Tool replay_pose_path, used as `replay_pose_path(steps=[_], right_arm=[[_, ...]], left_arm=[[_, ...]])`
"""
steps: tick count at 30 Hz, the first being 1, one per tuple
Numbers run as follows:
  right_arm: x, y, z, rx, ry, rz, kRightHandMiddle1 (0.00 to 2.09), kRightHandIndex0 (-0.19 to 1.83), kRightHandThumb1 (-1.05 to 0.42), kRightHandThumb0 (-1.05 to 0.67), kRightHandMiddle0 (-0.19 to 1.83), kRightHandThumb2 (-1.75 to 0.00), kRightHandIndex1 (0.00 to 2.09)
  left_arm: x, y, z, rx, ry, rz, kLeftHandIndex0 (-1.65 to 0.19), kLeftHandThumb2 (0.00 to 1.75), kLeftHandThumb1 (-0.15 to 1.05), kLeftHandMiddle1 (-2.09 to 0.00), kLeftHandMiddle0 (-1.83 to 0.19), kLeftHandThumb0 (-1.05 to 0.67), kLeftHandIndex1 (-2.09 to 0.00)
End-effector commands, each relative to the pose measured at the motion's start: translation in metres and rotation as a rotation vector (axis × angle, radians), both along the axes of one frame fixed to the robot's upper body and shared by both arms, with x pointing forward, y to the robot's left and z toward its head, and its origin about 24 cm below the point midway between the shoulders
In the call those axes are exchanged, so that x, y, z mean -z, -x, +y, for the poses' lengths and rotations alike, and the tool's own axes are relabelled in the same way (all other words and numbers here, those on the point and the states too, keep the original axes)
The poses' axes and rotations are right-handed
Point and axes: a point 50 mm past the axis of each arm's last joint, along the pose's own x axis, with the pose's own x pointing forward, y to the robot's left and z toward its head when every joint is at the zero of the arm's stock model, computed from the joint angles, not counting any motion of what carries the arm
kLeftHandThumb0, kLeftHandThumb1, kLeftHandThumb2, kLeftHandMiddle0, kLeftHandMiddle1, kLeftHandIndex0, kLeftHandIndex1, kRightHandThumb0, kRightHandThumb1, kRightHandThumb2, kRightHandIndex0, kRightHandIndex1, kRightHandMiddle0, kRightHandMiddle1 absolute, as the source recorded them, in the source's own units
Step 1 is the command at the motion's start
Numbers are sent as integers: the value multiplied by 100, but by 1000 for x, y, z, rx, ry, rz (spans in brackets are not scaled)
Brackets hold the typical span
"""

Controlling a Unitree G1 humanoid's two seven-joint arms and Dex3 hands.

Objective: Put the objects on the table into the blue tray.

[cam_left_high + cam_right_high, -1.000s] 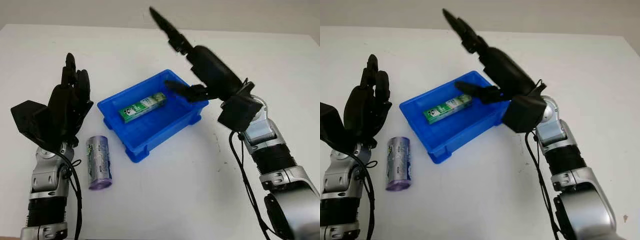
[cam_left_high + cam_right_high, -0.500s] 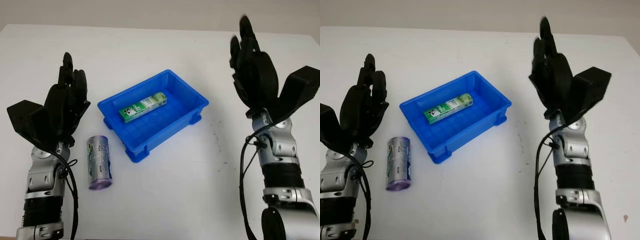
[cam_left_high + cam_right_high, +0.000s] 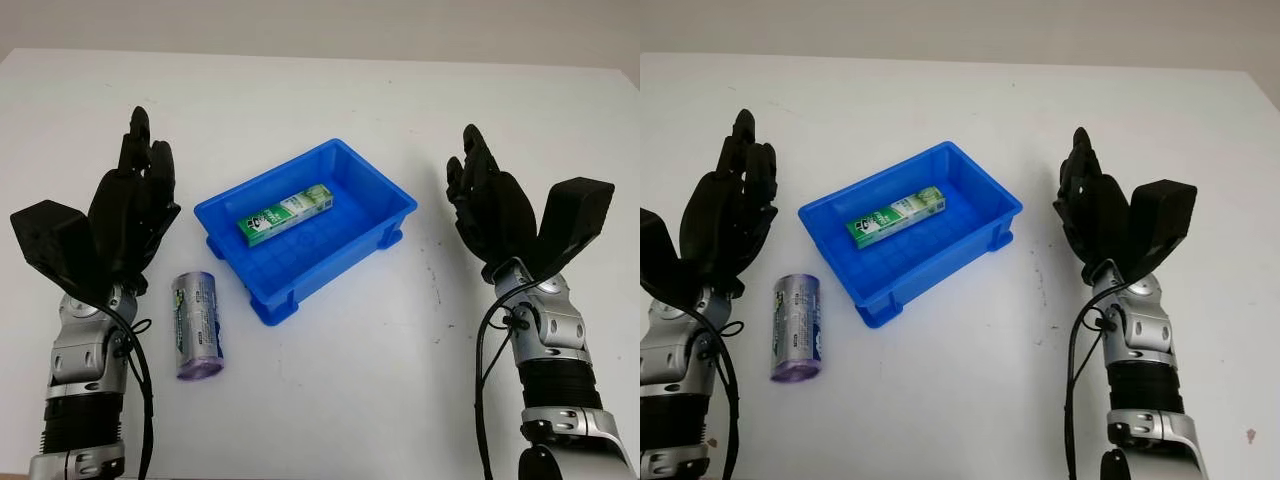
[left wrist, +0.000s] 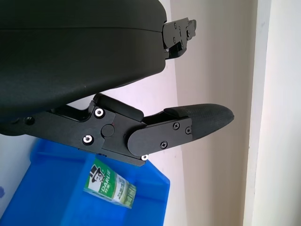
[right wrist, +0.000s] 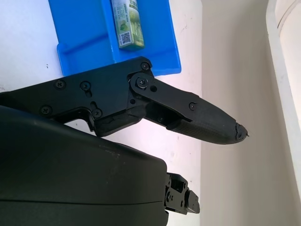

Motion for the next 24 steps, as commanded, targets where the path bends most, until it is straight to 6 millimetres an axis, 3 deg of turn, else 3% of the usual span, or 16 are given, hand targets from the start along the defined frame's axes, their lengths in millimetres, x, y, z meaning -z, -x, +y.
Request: replay_pose_path(steps=[1, 5, 10, 17, 24], right_arm=[[-6, 2, -5, 9, 24, -22, 0, -19, -105, -80, -19, -84, 0], [-9, 3, -6, -1, 29, -34, 0, -19, -105, -79, -19, -84, 0], [-11, 2, -5, 1, 30, -40, 0, -19, -105, -79, -19, -87, 0], [-13, 0, -5, -4, 22, -47, 0, -19, -105, -79, -19, -86, 0], [-15, -1, -5, -20, 17, -53, 0, -19, -105, -80, -19, -87, 0]], left_arm=[[-12, 4, 3, -8, -64, -81, 14, 56, 105, -4, 15, -68, -4], [-44, 15, 10, 80, -235, -232, 7, 44, 105, -7, 8, -63, -7], [-77, 27, 18, 202, -431, -269, 1, 29, 105, -7, 2, -64, -8], [-97, 48, 19, 273, -718, -341, -3, 10, 104, -7, -1, -59, -8], [-107, 59, 32, 264, -1342, -584, 2, 14, 105, -4, 4, -58, -5]])
